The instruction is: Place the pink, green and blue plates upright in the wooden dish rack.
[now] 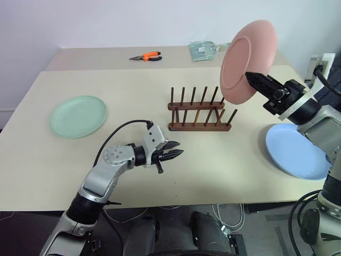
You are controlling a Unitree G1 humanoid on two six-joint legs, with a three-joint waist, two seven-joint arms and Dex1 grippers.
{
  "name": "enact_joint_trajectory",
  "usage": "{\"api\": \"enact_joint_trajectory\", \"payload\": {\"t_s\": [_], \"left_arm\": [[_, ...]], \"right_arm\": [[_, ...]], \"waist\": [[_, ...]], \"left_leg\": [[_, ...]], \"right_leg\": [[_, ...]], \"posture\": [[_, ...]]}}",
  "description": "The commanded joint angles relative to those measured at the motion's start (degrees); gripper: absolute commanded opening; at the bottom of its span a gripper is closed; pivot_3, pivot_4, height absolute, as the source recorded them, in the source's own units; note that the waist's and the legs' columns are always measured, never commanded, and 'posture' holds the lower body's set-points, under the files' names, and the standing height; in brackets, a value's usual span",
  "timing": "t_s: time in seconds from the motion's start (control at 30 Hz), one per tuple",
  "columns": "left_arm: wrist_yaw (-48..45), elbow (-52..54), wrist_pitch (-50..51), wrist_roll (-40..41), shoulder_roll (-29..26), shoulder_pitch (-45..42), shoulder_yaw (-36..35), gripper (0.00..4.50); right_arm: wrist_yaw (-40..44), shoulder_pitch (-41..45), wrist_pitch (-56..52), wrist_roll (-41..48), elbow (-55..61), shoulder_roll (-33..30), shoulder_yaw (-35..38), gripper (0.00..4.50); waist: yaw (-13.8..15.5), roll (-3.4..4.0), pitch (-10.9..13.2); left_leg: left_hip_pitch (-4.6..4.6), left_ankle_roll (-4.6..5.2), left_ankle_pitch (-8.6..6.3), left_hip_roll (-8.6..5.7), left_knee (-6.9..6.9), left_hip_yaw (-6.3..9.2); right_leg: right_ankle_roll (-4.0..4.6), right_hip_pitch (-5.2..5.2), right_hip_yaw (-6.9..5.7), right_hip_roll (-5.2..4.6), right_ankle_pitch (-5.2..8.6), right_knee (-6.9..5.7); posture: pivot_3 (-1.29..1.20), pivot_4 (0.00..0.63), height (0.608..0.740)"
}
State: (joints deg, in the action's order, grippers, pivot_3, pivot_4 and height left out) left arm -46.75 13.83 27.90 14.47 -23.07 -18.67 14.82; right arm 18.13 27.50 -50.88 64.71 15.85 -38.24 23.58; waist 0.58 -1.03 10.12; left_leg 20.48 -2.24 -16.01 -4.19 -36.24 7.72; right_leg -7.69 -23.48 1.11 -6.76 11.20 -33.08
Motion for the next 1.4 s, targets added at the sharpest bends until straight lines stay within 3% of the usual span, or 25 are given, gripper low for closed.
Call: {"api": "enact_joint_trajectory", "payload": {"t_s": [0.03,0.1,0.2,0.3,0.4,0.47,0.5,0.63,0.8,1.07,1.17,1.4], "left_arm": [[0.49,2.74,-0.47,0.71,0.13,-0.33,-0.6,1.23],[0.65,3.02,-0.3,0.89,0.13,-0.4,-0.67,1.23],[1.03,3.01,1.42,2.26,0.37,-0.56,-1.64,1.23],[3.17,2.68,3.52,4.18,0.87,-0.63,-4.94,2.12],[7.19,1.62,2.53,5.03,1.08,-0.48,-11.03,3.59],[13.35,-1.53,0.73,3.99,1.56,-1.71,-17.16,4.42],[20.69,-5.69,0.36,1.12,1.17,-3.64,-21.51,4.42],[43.63,-17.99,2.9,-8.11,-2.32,-8.96,-32.97,4.5],[54.83,-21.53,8.31,-7.85,-3.49,-11.84,-43.22,4.5],[56.72,-19.67,24.18,-3.15,-0.67,-9.34,-49.46,4.5],[55.6,-18.45,26.3,1.39,2.17,-9.71,-52.86,3.68],[57.54,-17.62,24.96,9.95,7.63,-14.38,-61.05,0.16]], "right_arm": [[1.27,0.86,0.21,-3.48,-2.43,-0.96,-2.16,0.04],[2.55,1.02,0.57,-5.39,-3.63,-1.24,-3.74,0.04],[4.34,2.02,3.3,-10.28,-3.97,-2.01,-5.82,1.21],[4.75,2.68,10.8,-19.81,-2.72,-3.65,-7.53,2.72],[5.5,3.39,17.85,-27.72,-3.49,-6.21,-7.31,2.73],[6.08,4.9,20.74,-30.59,-4.14,-7.94,-6.33,2.73],[8.02,6.57,20.46,-28.71,-3.15,-8.68,-5.41,2.73],[14.54,10.19,18.78,-22.94,4.87,-8.17,-8.04,4.45],[18.1,8.4,18.56,-25.28,11.26,-5.95,-16.93,4.45],[19.84,5.05,21.16,-30.6,12.74,-0.7,-24.5,4.45],[20.18,4.1,21.88,-32.51,12.86,-0.2,-25.27,4.5],[20.73,2.71,21.15,-35.17,12.48,0.1,-26.23,4.5]], "waist": [[0.05,0.0,0.0],[0.06,0.0,0.0],[0.06,0.01,0.0],[0.04,0.01,0.0],[0.04,0.01,0.01],[0.0,0.01,0.01],[-0.03,0.01,0.01],[-0.72,-0.02,0.05],[-1.08,-0.34,-0.03],[0.11,-0.61,0.03],[0.09,-0.63,0.02],[0.17,-0.65,0.02]], "left_leg": [[0.0,0.0,0.0,0.0,-0.01,-0.01],[0.01,0.0,0.0,-0.01,-0.03,-0.02],[0.01,0.0,0.0,-0.01,-0.01,-0.02],[0.02,0.0,0.0,-0.02,0.0,-0.02],[0.02,0.0,0.0,-0.02,-0.01,-0.02],[0.02,0.0,0.0,-0.02,0.0,-0.03],[0.01,-0.01,0.0,-0.02,0.0,-0.04],[-0.07,-0.01,0.0,0.07,0.04,0.01],[-0.02,-0.03,-0.01,-0.03,0.07,0.06],[0.0,-0.1,0.03,-0.1,-0.01,0.12],[-0.01,-0.13,0.03,-0.09,0.02,0.15],[-0.01,-0.18,0.05,-0.09,0.01,0.15]], "right_leg": [[-0.01,0.01,0.0,0.0,0.01,0.0],[-0.04,0.01,0.01,0.0,0.03,0.0],[-0.04,-0.01,0.0,0.0,0.02,0.0],[-0.18,-0.02,0.01,0.0,0.02,0.01],[-0.28,-0.03,0.0,0.0,0.0,0.0],[-0.31,-0.04,-0.01,0.0,-0.01,0.01],[-0.31,-0.05,0.0,0.0,-0.01,0.01],[-0.31,-0.05,-0.01,0.13,-0.06,-0.03],[-0.32,-0.06,-0.01,0.0,-0.06,-0.02],[-0.25,-0.05,-0.04,-0.03,-0.1,-0.09],[-0.23,-0.07,-0.07,-0.02,-0.12,-0.11],[-0.27,-0.04,-0.08,-0.02,-0.09,-0.1]], "posture": [[0.0,0.15,0.74],[0.0,0.15,0.74],[0.0,0.15,0.74],[0.0,0.15,0.74],[0.0,0.15,0.74],[0.0,0.15,0.74],[0.0,0.15,0.74],[0.0,0.15,0.74],[0.0,0.15,0.74],[0.0,0.15,0.74],[0.0,0.15,0.74],[0.0,0.15,0.74]]}}
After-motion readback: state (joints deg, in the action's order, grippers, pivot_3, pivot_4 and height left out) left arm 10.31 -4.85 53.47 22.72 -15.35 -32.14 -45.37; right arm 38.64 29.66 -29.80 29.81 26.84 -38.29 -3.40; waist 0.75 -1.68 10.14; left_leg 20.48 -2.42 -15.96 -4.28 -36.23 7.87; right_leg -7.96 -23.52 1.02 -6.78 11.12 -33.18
